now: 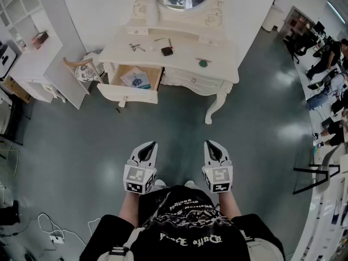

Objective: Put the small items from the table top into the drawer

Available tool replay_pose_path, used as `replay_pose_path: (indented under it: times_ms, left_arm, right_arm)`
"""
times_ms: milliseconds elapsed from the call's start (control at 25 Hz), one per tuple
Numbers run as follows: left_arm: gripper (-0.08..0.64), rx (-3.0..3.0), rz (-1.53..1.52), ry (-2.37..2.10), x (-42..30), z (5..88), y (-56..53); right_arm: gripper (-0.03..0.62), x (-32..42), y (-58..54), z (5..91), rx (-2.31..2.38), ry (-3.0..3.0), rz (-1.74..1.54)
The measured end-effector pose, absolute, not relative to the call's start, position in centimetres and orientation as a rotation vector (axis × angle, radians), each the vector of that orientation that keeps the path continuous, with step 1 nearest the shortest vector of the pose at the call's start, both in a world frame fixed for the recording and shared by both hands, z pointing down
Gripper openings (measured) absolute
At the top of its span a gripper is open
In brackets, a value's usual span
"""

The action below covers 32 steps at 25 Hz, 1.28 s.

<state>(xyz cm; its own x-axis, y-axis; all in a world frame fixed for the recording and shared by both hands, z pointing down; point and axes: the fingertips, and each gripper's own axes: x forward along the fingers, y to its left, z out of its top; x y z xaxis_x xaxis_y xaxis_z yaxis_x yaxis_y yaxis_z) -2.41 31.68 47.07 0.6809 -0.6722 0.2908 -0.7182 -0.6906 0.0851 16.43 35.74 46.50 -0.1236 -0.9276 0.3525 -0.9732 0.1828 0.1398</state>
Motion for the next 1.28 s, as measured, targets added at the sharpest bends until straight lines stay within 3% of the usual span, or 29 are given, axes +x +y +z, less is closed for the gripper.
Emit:
replay_pose_path:
  times_ms: [680,1280]
  left_arm:
    - [0.015,2.702,0.327,-1.130,-6.6,46.7,30.4]
    - [0.015,2.625,0.299,-1.247,-6.7,47.6,24.7]
  right_arm:
    - [0.009,13.8,34.9,45.8,1.873,-2.121,0.168]
    - [0.009,14.2,27.7,47.8,1.794,-2.197,0.215]
